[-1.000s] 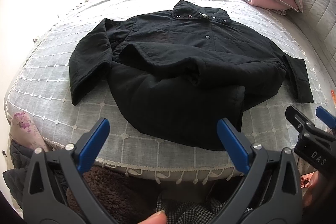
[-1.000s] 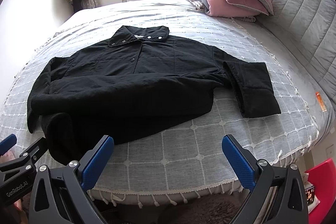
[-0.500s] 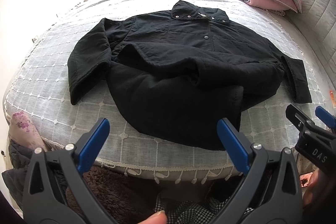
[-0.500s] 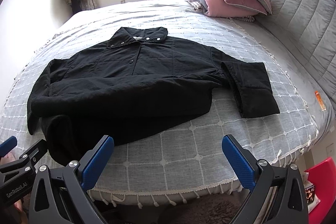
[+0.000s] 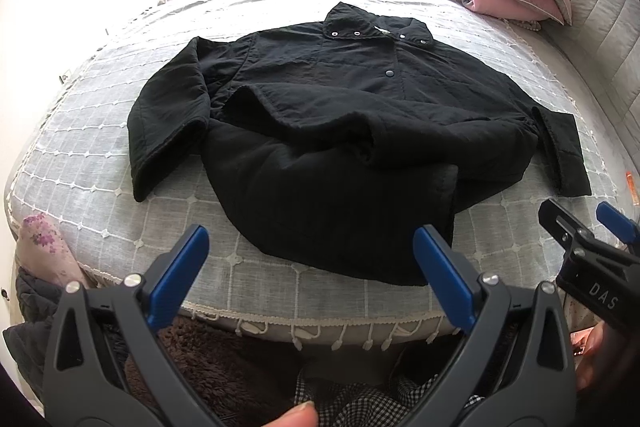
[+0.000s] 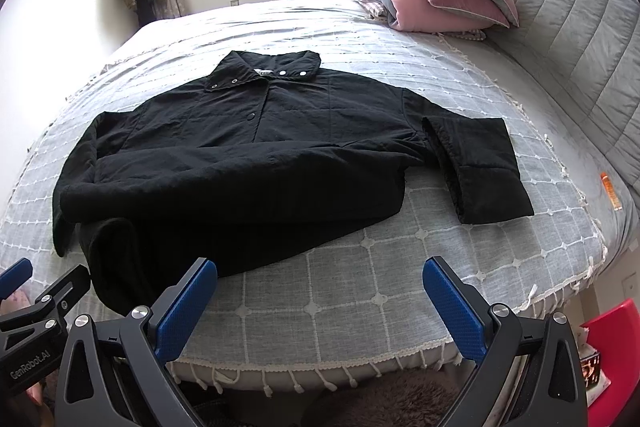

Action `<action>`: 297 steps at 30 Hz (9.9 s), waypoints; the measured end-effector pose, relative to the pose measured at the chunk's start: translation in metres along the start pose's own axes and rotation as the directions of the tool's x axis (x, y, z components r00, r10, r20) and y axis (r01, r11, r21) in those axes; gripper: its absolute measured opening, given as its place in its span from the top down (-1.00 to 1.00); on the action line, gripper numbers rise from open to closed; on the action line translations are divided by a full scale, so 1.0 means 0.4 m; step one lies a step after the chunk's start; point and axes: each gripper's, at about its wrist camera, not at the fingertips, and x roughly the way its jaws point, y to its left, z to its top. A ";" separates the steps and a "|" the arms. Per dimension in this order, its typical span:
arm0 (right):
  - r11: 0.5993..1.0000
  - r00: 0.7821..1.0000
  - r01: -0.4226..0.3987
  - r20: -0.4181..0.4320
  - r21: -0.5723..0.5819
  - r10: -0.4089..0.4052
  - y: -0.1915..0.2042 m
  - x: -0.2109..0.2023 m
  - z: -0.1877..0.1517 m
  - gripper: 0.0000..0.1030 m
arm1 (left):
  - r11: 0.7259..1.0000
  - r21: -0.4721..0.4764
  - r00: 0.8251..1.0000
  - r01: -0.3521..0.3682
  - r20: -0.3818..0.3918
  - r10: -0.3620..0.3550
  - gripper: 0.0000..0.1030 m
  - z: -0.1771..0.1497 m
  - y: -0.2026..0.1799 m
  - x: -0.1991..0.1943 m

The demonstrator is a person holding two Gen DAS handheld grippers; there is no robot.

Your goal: Fold large clothes

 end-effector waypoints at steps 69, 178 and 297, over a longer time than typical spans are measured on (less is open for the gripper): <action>0.945 0.946 -0.319 -0.088 -0.069 0.313 -0.250 0.703 0.633 -0.93 | 0.942 0.310 0.990 0.127 -0.092 -0.103 -0.58 0.688 0.213 0.767; 0.601 0.653 -0.614 -0.098 0.512 0.751 0.131 0.342 0.179 0.81 | 0.864 -0.243 0.877 0.442 -0.084 -0.473 -0.99 0.143 0.277 0.264; 0.927 0.929 -0.368 -0.006 0.073 0.369 -0.043 0.208 0.156 -0.58 | 0.972 0.233 0.999 -0.009 0.051 -0.003 -0.65 0.094 0.378 0.335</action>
